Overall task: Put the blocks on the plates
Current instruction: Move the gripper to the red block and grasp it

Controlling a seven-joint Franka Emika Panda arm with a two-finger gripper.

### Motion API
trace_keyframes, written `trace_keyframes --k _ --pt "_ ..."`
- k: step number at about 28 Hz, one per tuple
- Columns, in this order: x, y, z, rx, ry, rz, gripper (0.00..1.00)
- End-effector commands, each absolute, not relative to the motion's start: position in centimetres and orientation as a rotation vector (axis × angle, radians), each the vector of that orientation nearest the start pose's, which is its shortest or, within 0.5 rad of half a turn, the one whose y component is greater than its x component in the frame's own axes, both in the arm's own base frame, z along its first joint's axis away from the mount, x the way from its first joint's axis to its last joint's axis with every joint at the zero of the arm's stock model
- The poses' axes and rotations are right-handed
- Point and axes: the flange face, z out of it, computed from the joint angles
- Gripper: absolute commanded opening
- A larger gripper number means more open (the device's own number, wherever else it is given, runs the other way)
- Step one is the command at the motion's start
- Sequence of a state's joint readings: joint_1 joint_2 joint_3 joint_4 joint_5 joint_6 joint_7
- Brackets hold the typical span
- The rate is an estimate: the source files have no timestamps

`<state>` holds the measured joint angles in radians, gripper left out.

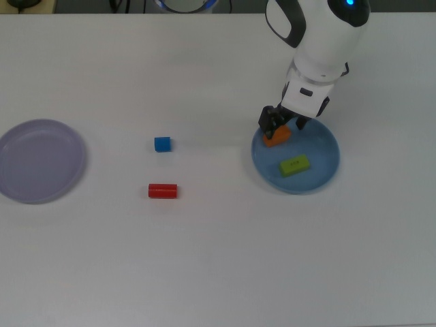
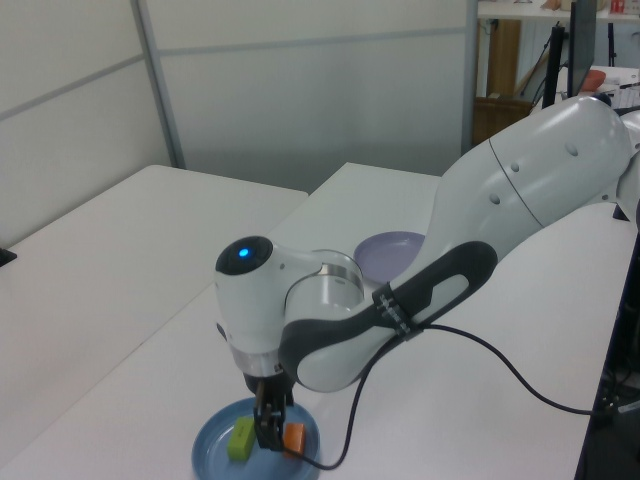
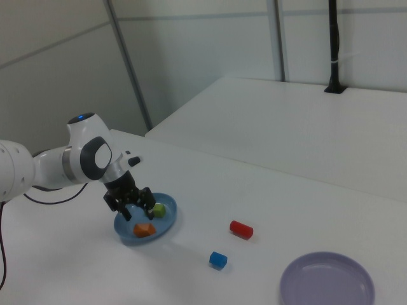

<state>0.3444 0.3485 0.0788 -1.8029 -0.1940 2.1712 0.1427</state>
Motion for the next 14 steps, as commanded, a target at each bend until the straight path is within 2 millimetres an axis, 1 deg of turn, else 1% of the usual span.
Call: trace_keyframes --k 1,3,6,7,10,11,12,14 --pt "61.7 18.8 39.3 -3.246 -0.485 -0.167 1.0" --pt "62.4 16.3 39.8 -3.252 -0.455 -0.168 1.0" --pt "63.4 12.2 39.8 -3.236 -0.381 -0.158 1.0" --pt "63.8 10.0 39.7 -3.209 -0.347 -0.148 1.0" --pt "64.3 6.3 39.6 -3.168 -0.279 -0.136 1.0" --pt "64.4 5.2 39.4 -3.151 -0.244 -0.13 1.0" --pt "64.6 3.6 38.9 -3.118 -0.178 -0.125 1.0" --pt "65.0 2.5 37.9 -3.104 -0.131 -0.133 1.0"
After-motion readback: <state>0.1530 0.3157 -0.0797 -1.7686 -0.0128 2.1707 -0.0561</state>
